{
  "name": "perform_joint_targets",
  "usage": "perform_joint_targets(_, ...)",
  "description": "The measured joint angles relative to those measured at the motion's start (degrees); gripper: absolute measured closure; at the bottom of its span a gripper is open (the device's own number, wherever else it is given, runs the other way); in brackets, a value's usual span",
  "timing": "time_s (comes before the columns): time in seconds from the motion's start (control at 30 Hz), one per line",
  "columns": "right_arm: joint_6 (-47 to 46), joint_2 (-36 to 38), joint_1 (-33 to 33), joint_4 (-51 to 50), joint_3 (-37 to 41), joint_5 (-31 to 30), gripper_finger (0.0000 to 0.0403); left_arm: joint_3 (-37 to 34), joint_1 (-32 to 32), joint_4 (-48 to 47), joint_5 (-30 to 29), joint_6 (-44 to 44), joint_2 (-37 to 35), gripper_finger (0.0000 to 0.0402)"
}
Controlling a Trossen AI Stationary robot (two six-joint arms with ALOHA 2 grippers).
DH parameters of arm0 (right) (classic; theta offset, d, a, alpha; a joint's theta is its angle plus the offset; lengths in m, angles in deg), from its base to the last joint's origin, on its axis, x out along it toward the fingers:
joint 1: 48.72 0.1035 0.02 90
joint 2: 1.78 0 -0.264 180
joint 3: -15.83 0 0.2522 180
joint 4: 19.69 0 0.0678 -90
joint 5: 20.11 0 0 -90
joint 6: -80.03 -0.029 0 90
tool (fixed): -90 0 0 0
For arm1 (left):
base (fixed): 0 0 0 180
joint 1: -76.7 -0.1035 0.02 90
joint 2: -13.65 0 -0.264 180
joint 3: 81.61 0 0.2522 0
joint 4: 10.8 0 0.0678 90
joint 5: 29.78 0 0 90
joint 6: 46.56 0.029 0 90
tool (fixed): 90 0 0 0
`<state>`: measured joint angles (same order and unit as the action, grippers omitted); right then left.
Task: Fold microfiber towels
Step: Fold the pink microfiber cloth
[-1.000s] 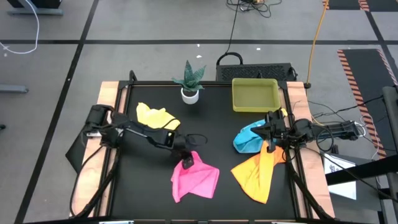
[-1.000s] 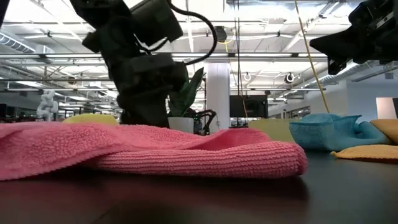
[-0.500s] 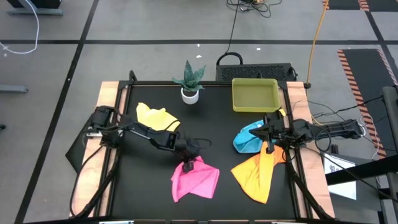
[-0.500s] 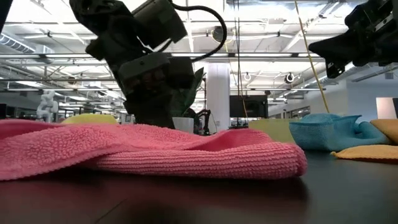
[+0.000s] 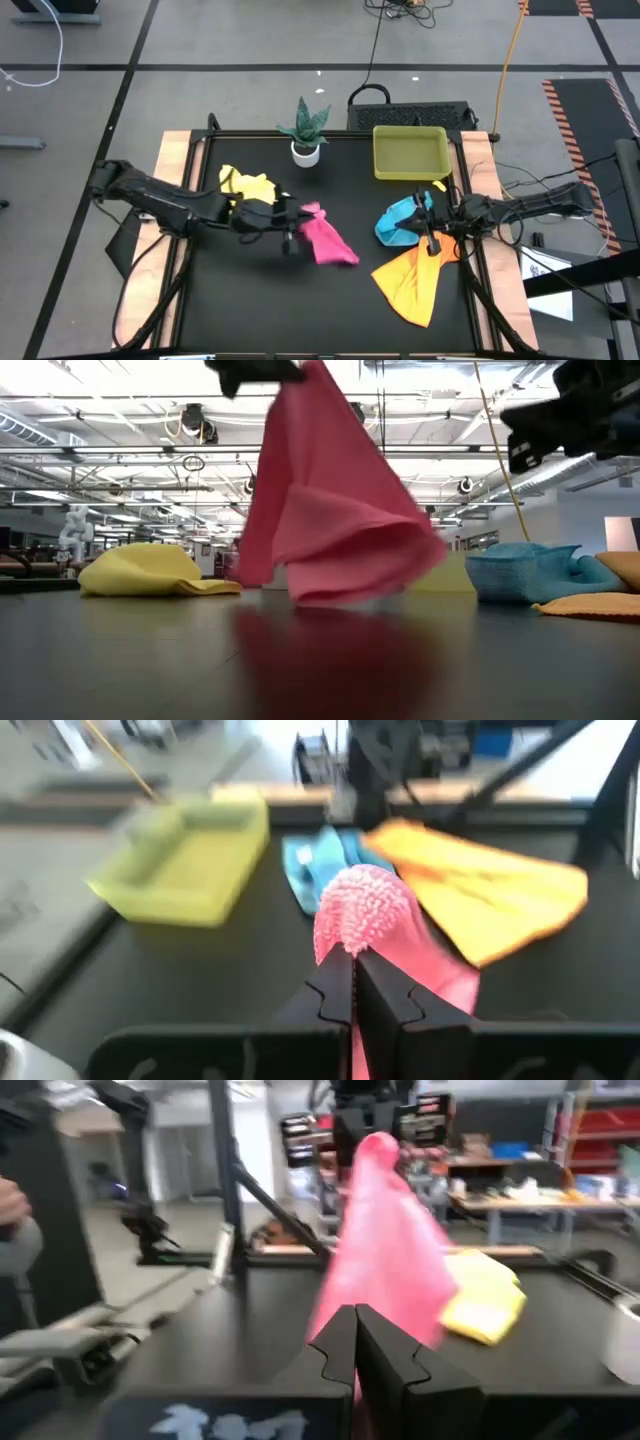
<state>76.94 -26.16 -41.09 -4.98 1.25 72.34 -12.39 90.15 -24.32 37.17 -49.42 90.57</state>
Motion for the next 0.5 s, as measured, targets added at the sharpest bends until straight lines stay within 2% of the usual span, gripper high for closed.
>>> perform_joint_targets(0.2,-3.2,-14.6,1.8,14.1,-0.5,0.6,0.0403,0.0,2.8,5.2,-5.3,6.3,-2.0,0.0394)
perform_joint_targets(0.33,-5.9,-25.8,6.0,14.4,-4.1,-3.4,0.0389,0.0,3.6,9.7,-7.7,11.5,-2.0,0.0398)
perform_joint_targets(0.5,-2.3,-38.7,11.5,15.7,-12.9,-7.7,0.0352,0.3,4.5,16.6,-8.6,16.2,-2.0,0.0397)
